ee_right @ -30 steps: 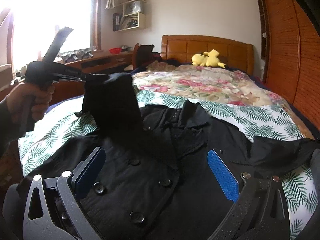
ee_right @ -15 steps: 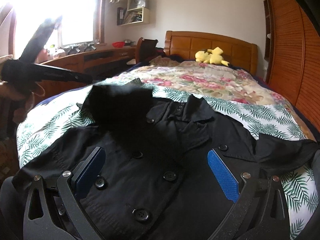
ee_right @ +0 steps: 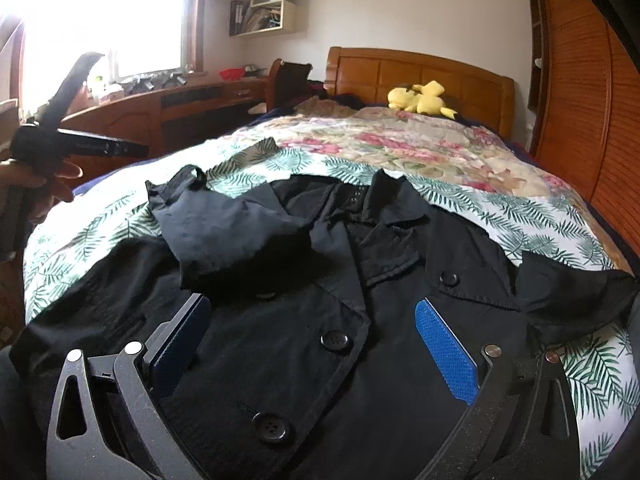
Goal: Fold large clothes
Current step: 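Lift the gripped sleeve with the left tool and fold it across the coat front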
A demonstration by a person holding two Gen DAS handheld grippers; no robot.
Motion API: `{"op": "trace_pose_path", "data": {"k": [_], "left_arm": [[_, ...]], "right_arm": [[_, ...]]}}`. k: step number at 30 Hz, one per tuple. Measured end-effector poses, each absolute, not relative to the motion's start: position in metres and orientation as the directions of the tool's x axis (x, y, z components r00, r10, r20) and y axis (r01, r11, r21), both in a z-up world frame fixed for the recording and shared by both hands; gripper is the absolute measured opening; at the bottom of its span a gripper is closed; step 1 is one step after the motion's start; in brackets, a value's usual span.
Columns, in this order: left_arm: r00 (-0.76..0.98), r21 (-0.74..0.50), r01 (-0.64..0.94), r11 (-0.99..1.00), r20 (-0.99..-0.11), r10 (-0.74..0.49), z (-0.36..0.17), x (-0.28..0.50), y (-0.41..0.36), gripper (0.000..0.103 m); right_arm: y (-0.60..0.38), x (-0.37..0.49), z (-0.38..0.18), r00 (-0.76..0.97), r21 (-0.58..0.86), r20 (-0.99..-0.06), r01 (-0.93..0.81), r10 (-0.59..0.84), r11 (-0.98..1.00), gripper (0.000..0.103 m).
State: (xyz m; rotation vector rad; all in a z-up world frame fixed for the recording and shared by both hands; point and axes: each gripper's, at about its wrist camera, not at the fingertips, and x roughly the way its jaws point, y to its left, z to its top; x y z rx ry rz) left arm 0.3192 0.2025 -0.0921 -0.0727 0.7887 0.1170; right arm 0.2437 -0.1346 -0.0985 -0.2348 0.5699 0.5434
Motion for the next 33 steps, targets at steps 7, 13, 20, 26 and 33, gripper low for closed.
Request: {"op": "trace_pose_path", "data": {"k": [7, 13, 20, 26, 33], "left_arm": [[0.63, -0.071, -0.194, 0.978, -0.774, 0.069, -0.145, 0.334, 0.228, 0.04], [0.594, -0.166, -0.223, 0.96, -0.804, -0.001, -0.17, 0.348, 0.239, 0.041], [0.616, -0.196, -0.285, 0.938, -0.787, 0.022, -0.175, 0.353, 0.252, 0.041], [0.626, -0.187, -0.29, 0.939, -0.779, 0.038, -0.173, 0.358, 0.262, 0.009], [0.709, -0.094, -0.245, 0.965, -0.696, 0.113, -0.133, 0.343, 0.241, 0.0]], "right_arm": [[-0.129, 0.251, -0.11, 0.691, -0.067, -0.594, -0.552, 0.411, 0.831, 0.103], [-0.125, 0.255, -0.115, 0.678, -0.059, -0.607, -0.558, 0.414, 0.828, 0.103], [-0.124, 0.258, -0.118, 0.671, -0.054, -0.615, -0.56, 0.414, 0.827, 0.103], [-0.126, 0.259, -0.119, 0.672, -0.053, -0.618, -0.553, 0.408, 0.832, 0.103], [-0.132, 0.256, -0.113, 0.69, -0.062, -0.602, -0.541, 0.401, 0.839, 0.103]]}}
